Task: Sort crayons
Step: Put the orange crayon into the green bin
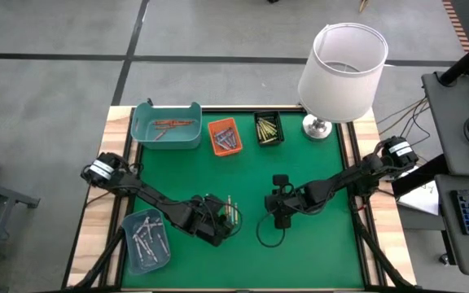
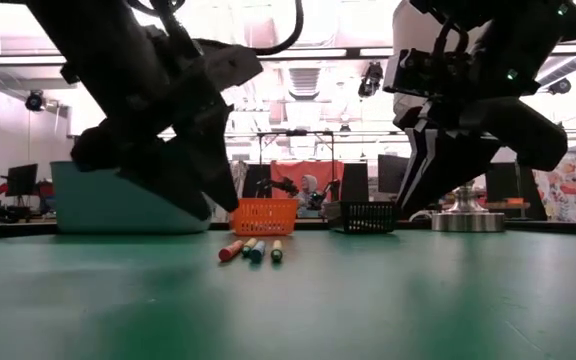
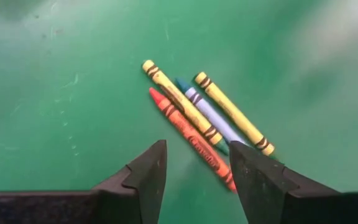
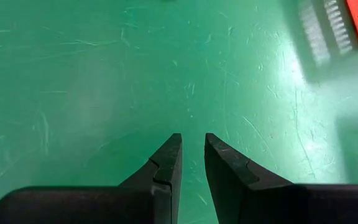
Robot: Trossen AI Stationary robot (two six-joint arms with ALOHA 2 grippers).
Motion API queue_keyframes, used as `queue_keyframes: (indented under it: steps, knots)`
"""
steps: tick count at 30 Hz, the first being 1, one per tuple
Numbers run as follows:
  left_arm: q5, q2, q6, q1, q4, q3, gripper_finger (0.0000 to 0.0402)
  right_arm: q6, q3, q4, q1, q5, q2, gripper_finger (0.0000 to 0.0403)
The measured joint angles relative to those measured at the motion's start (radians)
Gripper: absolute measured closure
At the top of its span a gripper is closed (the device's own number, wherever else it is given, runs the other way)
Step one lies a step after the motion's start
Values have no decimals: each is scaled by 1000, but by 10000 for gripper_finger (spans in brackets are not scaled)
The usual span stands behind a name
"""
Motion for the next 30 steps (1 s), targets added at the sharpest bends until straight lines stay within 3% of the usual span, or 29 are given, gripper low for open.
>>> queue_keyframes:
  steps: [24,30]
  knots:
    - [-7,131,10,-3,5,55,249,-3,0,17,0,0,2,344]
    - [38,126,3,-2,-44,59,249,-2,0,24,0,0,2,344]
